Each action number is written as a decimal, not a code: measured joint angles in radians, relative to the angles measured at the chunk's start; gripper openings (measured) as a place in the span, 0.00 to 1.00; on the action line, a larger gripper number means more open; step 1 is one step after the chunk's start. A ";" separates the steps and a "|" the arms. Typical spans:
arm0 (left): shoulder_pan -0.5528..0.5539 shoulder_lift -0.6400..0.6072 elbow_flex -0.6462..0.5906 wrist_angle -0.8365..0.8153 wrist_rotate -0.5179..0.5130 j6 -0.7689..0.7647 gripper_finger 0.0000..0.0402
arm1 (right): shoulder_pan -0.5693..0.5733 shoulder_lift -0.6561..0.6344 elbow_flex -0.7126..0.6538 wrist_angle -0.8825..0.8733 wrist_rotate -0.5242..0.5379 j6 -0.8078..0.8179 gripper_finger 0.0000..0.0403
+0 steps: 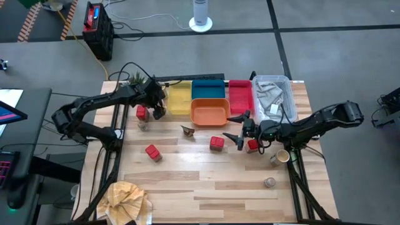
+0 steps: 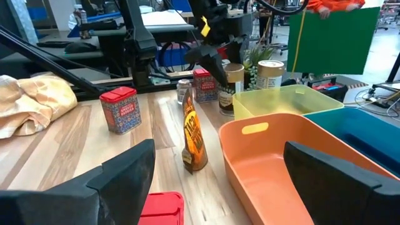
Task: Sort spices by type
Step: Put the gold seasoning bottle into the yellow bin
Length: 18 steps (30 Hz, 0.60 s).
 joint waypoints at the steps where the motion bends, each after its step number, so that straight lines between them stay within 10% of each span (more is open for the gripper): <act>1: 0.000 0.000 0.000 -0.008 0.000 0.000 0.67 | 0.000 0.000 0.000 0.000 0.000 0.000 0.94; 18: -0.068 0.001 0.332 -0.280 0.098 0.030 0.67 | -0.022 0.000 0.000 -0.024 -0.002 0.050 0.94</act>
